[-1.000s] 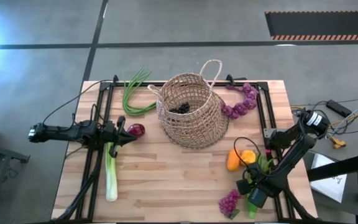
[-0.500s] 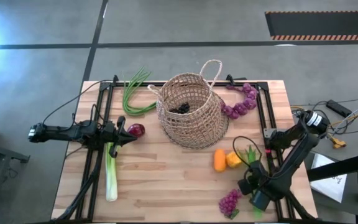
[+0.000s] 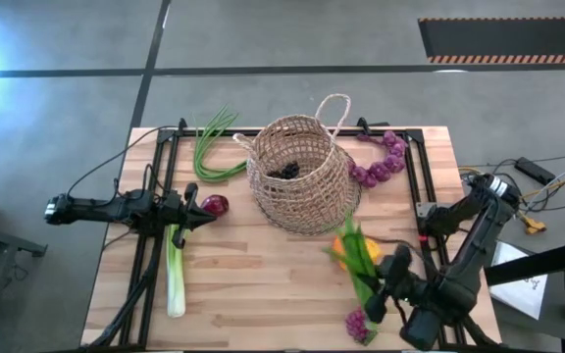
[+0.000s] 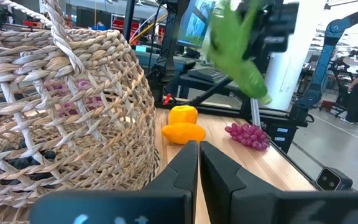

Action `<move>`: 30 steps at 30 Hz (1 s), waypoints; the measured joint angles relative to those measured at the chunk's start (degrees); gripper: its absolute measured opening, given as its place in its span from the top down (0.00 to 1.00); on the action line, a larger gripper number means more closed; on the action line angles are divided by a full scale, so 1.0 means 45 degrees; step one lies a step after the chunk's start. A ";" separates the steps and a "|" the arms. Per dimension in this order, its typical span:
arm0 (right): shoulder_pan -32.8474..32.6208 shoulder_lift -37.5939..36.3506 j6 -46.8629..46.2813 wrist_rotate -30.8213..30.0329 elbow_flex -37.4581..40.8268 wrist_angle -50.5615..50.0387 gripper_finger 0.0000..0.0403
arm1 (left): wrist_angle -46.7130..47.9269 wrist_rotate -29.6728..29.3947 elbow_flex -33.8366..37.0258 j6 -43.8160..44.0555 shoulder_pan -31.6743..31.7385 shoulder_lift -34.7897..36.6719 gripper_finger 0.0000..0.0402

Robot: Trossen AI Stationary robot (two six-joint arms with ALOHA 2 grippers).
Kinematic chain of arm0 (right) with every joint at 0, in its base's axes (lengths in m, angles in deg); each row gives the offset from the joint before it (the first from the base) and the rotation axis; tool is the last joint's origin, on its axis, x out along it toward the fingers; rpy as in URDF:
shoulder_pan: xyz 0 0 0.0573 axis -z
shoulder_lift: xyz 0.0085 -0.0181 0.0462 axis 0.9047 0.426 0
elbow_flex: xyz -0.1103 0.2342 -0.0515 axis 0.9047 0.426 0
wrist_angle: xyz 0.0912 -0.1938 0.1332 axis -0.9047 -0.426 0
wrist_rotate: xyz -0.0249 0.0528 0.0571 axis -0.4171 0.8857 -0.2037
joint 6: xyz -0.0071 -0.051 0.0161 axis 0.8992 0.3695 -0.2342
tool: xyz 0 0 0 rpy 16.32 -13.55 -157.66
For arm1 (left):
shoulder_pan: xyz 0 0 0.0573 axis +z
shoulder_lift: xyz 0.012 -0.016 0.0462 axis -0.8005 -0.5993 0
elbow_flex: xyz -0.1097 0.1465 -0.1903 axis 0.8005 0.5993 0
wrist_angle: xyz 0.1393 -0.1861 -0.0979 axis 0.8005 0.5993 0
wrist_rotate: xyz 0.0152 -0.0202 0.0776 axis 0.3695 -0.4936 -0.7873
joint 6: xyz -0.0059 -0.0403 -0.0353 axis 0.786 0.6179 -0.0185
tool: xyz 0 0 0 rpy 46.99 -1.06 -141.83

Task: Build produce basket
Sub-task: Put the green lettuce into the light brown basket

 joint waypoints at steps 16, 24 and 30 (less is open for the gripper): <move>0.8303 -0.0015 2.2695 0.3041 -0.1793 1.3258 0.85 | 0.0005 0.0000 0.0000 0.0005 0.0003 0.0000 1.00; 1.3573 0.0334 2.1438 0.5141 -0.1789 1.4021 0.85 | 0.0000 0.0000 0.0003 0.0002 0.0005 0.0000 1.00; 1.5531 0.1333 1.9993 0.5378 -0.1789 1.3246 0.85 | 0.0001 -0.0003 0.0000 0.0001 0.0005 0.0000 1.00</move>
